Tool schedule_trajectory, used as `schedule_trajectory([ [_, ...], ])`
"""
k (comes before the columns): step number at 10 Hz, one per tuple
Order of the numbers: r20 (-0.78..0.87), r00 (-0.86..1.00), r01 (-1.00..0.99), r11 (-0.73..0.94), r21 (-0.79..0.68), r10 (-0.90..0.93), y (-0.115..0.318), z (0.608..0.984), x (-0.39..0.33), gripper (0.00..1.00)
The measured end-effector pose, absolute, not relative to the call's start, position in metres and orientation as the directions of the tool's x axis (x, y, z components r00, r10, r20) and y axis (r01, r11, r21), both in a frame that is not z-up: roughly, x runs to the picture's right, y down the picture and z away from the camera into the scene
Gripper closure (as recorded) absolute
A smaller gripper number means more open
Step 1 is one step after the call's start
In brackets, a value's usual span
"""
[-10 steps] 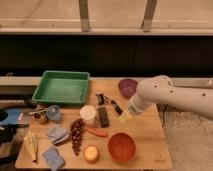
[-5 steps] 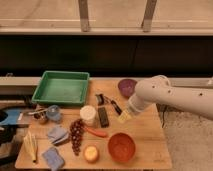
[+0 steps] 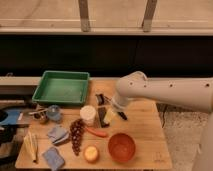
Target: Wipe red bowl with eraser
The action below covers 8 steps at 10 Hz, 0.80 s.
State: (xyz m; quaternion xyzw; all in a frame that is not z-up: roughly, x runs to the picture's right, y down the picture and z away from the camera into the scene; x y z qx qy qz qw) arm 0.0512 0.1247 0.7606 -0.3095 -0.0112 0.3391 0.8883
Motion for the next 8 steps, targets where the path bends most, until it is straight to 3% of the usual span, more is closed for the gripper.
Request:
schedule_trajectory([
  [8, -0.205, 0.821, -0.517, 0.542, -0.663, 0.533, 0.152, 0.804, 0.003, 0.2],
])
